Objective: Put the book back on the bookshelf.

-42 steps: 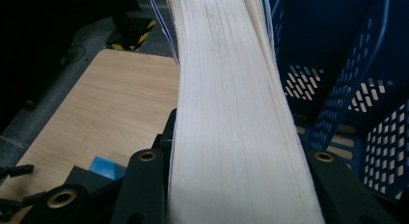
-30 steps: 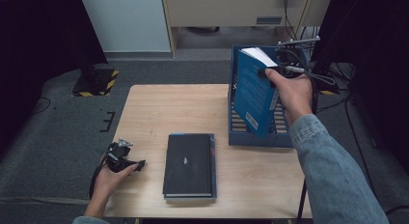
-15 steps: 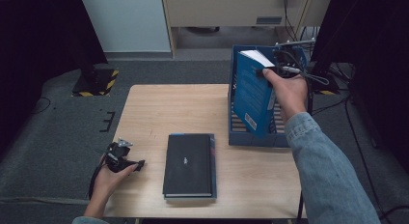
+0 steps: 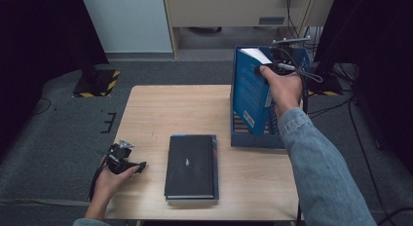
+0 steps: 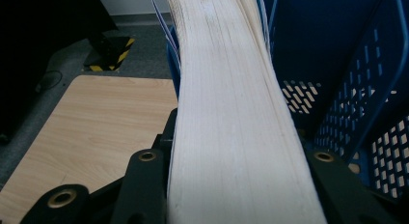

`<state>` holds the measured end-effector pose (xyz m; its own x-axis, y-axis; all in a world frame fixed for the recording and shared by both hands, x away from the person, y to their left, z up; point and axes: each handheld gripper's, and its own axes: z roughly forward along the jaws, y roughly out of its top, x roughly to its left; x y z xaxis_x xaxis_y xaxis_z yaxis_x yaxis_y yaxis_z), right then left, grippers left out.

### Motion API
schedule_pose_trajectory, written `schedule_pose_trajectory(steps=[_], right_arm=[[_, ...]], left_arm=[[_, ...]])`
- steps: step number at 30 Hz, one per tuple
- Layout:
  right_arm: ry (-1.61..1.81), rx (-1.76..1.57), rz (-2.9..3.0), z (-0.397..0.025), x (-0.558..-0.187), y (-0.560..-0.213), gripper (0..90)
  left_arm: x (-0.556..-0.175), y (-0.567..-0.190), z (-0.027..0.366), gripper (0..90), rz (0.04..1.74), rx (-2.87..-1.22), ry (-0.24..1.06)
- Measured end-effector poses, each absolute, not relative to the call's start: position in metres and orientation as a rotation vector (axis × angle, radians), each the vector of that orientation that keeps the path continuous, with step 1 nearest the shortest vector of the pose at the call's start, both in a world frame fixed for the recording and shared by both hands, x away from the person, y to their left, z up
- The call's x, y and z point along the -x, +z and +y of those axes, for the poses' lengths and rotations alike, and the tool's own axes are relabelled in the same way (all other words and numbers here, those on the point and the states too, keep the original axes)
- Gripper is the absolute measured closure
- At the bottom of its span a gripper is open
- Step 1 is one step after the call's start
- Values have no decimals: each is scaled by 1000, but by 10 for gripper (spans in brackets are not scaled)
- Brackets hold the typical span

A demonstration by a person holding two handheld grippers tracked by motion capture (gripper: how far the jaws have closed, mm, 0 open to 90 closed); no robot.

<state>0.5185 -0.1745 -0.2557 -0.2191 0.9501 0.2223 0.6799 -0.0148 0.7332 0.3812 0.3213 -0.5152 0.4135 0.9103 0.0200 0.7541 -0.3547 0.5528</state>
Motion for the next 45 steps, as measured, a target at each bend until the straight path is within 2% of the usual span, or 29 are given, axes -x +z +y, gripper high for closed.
schedule_pose_trajectory(steps=[11,31,45], right_arm=[[1069,-1711,1903,-158,-536,-252,597],[1064,-1706,1848,-151,-548,-277,597],[1043,-1732,1847,-150,-552,-313,597]], left_arm=[[-382,-515,320,87,1402,-2209,432],[-382,-513,317,88,1390,-2219,453],[-381,-510,313,95,1364,-2224,466]])
